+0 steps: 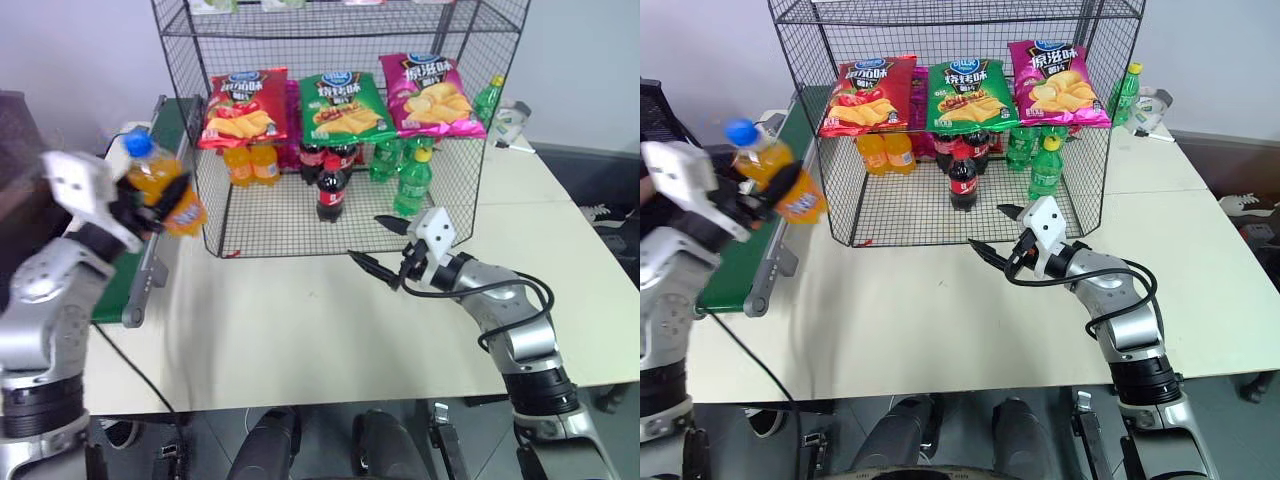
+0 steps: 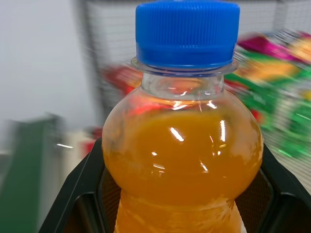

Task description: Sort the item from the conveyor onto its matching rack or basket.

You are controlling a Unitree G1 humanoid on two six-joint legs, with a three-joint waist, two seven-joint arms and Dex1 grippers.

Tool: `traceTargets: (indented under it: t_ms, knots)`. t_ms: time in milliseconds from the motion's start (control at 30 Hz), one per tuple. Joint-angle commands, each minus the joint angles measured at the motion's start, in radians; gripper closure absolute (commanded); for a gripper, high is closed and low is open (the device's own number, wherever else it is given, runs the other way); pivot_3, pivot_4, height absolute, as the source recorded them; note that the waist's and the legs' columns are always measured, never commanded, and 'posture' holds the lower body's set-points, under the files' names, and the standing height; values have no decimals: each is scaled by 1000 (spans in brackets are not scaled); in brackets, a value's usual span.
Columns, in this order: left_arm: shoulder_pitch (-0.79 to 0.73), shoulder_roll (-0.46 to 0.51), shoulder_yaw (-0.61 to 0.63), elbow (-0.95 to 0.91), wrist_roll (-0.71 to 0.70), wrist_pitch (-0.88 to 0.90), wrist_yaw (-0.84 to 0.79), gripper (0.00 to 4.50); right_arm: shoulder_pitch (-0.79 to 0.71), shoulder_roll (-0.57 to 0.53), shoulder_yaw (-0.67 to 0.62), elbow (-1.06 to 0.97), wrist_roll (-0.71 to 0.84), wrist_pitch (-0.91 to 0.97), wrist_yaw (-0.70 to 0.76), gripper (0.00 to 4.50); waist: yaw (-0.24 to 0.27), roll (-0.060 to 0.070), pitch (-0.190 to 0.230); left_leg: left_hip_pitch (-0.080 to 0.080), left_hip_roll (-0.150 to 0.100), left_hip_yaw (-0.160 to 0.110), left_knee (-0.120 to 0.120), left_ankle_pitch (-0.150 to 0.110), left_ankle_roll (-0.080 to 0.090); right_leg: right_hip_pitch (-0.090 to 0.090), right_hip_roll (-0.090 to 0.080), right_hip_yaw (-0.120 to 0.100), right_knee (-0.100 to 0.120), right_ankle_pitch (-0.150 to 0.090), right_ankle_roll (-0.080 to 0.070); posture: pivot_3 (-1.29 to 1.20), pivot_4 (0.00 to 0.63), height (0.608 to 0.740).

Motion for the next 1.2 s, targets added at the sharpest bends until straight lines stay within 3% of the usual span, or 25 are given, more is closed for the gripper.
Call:
traceTargets:
  t_ms: [33,233,367,733,1100,1133,1200]
  knots:
    - [-64,-74,-82,71,135,-55,101,1982,-1,-7,-28,-45,3,-25,-9,0,1,0,0,0,0,0,0,0,0,0,0,0,0,0,0,0,150,740]
    - [-192,-294,-148,407,308,-353,211,1982,5,-8,-34,-60,3,-22,-19,0,4,0,0,0,0,0,0,0,0,0,0,-1,0,0,0,0,150,740]
    - [-303,-362,-150,651,373,-510,238,1982,6,-12,-38,-70,5,-17,-23,0,17,-1,0,0,-1,0,3,0,0,1,0,-2,1,0,1,0,150,740]
    - [-511,-417,-123,1183,417,-795,262,1982,32,-14,-49,-115,16,-3,-36,0,20,-1,0,0,-2,1,2,0,0,0,1,-2,1,0,1,0,150,740]
    - [-552,-440,-89,1304,400,-859,207,1982,29,-16,-47,-122,16,4,-42,0,20,-1,0,0,-2,0,3,1,0,0,1,-2,3,0,1,0,150,740]
    - [-549,-439,-86,1301,402,-862,208,971,29,-15,-45,-123,16,5,-42,0,20,-1,0,0,-2,0,3,1,0,0,1,-2,3,0,1,0,150,740]
    - [-539,-433,-85,1284,407,-864,200,129,29,-14,-44,-124,17,6,-42,0,20,-1,0,0,-2,0,3,1,0,0,1,-2,3,0,1,0,150,740]
